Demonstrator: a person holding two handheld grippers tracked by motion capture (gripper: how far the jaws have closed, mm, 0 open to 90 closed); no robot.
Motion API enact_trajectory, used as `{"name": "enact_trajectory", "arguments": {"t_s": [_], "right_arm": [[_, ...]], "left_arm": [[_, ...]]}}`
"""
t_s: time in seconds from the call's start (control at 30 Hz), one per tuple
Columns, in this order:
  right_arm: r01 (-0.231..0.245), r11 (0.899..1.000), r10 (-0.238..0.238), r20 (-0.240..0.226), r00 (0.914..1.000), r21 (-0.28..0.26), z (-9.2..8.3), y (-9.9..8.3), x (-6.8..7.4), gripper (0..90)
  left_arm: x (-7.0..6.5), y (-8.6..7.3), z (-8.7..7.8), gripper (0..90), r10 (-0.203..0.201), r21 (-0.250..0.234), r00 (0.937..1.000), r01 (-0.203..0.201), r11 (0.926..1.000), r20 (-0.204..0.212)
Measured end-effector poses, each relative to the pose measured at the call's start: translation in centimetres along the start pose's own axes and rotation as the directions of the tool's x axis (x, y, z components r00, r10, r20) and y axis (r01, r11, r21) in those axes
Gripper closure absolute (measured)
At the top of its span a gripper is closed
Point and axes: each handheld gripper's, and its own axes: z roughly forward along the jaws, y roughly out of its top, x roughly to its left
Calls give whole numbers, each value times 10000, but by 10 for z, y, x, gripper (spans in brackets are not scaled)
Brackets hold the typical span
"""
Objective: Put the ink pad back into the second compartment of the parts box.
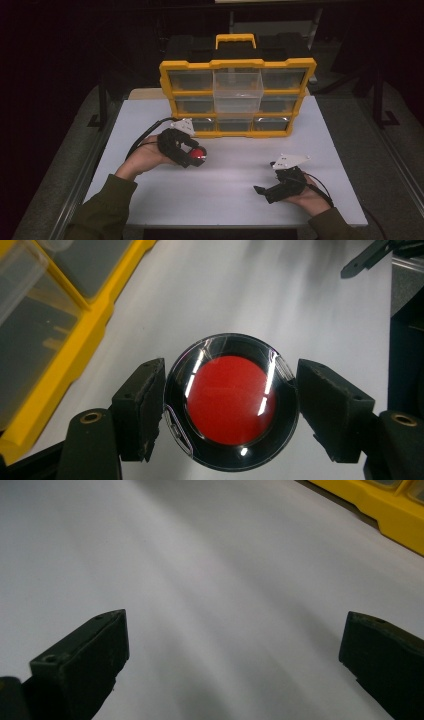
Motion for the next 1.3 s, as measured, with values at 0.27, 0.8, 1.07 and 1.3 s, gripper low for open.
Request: {"name": "enact_trajectory", "arguments": {"t_s": [0.27,0.8,1.07,1.3], "right_arm": [[-24,10000,24,13,10000,-13,-1,0,0,0],[-64,9999,64,-35,10000,-100,-2,0,-1,0],[-84,9999,84,-59,9999,-131,-2,0,-1,0],[-110,9999,109,-65,9999,-132,-3,0,-1,0]], "left_arm": [[2,11,-12,294,114,-64,9998,-113,9999,145],[5,36,-34,294,106,-237,9989,-96,9997,446],[6,47,-45,294,265,-294,9987,-252,9992,440],[8,55,-56,294,343,-324,9988,-331,9989,356]]}}
